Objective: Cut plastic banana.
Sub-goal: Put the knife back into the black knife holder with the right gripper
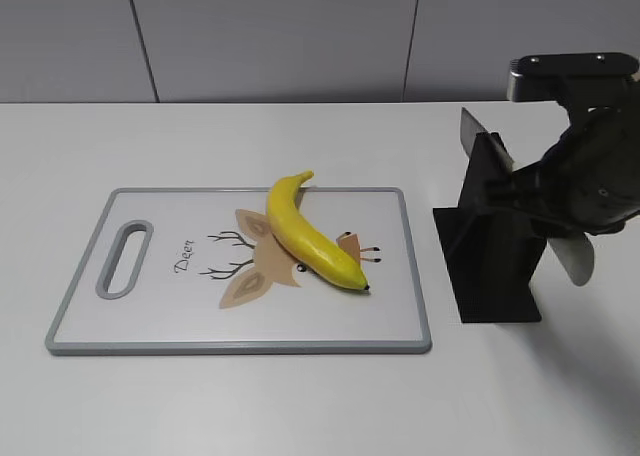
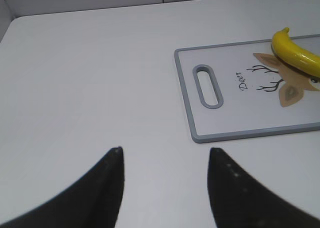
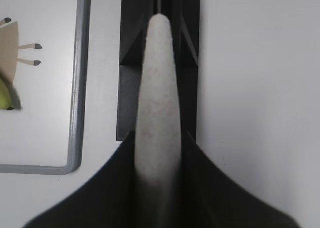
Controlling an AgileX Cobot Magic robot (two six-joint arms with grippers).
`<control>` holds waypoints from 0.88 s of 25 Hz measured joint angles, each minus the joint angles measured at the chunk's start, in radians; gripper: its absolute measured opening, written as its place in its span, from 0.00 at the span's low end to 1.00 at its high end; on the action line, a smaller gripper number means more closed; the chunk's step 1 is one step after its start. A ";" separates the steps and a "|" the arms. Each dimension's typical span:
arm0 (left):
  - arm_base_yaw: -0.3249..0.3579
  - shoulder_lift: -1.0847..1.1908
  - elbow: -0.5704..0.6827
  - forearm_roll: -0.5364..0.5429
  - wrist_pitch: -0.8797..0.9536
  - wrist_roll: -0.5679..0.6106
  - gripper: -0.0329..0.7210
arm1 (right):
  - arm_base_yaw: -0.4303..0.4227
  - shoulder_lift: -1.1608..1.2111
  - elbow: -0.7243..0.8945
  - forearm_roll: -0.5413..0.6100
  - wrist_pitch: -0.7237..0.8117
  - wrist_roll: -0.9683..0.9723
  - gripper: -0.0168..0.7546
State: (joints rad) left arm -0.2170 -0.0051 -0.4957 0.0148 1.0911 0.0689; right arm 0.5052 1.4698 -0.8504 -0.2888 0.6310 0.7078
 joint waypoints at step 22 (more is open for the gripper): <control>0.000 0.000 0.000 0.000 0.000 0.000 0.73 | 0.000 -0.120 -0.117 0.009 0.076 -0.134 0.82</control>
State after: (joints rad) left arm -0.2170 -0.0051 -0.4957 0.0148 1.0911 0.0689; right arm 0.5052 1.3493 -0.9669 -0.2802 0.7067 0.5739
